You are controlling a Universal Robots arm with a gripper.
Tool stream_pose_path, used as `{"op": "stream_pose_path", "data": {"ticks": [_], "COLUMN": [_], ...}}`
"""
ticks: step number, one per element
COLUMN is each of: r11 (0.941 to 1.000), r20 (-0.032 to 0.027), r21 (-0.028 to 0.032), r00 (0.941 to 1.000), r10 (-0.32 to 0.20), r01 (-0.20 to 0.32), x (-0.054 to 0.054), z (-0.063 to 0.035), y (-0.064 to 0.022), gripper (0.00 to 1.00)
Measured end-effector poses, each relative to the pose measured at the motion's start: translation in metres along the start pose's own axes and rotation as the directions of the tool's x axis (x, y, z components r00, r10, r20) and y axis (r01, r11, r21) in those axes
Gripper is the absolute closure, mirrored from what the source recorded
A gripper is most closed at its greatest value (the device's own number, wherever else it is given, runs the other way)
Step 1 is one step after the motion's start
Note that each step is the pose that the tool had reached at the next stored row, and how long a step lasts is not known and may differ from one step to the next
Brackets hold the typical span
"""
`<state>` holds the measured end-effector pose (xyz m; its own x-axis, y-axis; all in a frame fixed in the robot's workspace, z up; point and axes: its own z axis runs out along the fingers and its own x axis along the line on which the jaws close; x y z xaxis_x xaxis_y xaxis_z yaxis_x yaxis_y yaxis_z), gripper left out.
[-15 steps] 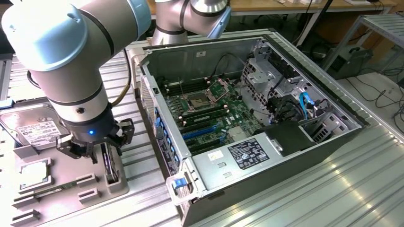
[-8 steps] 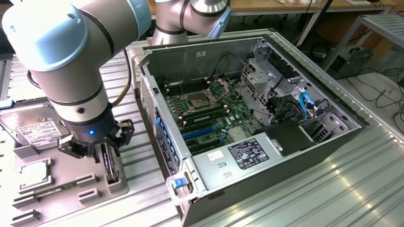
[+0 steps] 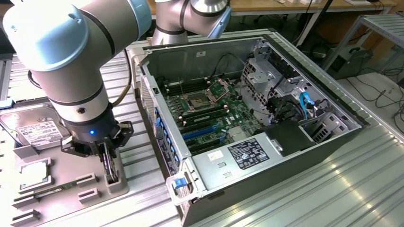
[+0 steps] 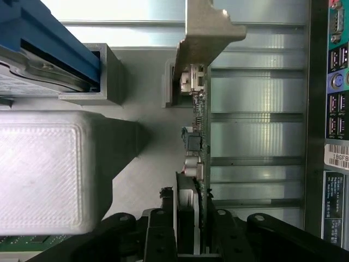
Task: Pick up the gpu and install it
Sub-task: 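Pick up the gpu and move the gpu toward the slot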
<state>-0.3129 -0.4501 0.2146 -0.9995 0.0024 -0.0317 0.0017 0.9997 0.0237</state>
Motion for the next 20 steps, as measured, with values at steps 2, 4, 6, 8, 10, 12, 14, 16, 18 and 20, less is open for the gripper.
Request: {"op": "stream_pose_path", "data": {"ticks": [2, 4, 6, 8, 10, 12, 14, 16, 18, 20], "r11": [1.0000, 1.0000, 1.0000, 1.0000, 1.0000, 1.0000, 1.0000, 1.0000, 1.0000, 1.0000], "r20": [-0.0001, 0.0000, 0.0000, -0.0001, -0.0001, 0.0000, 0.0002, 0.0000, -0.0001, 0.0001], "r21": [0.0000, 0.0000, -0.0001, 0.0001, 0.0000, 0.0000, -0.0002, 0.0000, 0.0000, -0.0001], "r00": [1.0000, 1.0000, 1.0000, 1.0000, 1.0000, 1.0000, 1.0000, 1.0000, 1.0000, 1.0000], "r10": [0.000, 0.000, 0.000, 0.000, 0.000, 0.000, 0.000, 0.000, 0.000, 0.000], "r01": [0.000, 0.000, 0.000, 0.000, 0.000, 0.000, 0.000, 0.000, 0.000, 0.000], "x": [0.000, -0.001, -0.001, -0.001, -0.002, -0.002, -0.002, -0.002, -0.002, -0.002], "z": [0.0001, 0.0003, 0.0006, 0.0006, 0.0007, 0.0006, -0.0013, -0.0042, -0.0082, -0.0115], "y": [0.0000, 0.0000, 0.0000, 0.0000, 0.0000, 0.0000, 0.0001, 0.0001, 0.0002, 0.0003], "gripper": [0.68, 0.72, 0.72, 0.72, 0.72, 0.72, 0.72, 0.72, 0.72, 0.72]}}
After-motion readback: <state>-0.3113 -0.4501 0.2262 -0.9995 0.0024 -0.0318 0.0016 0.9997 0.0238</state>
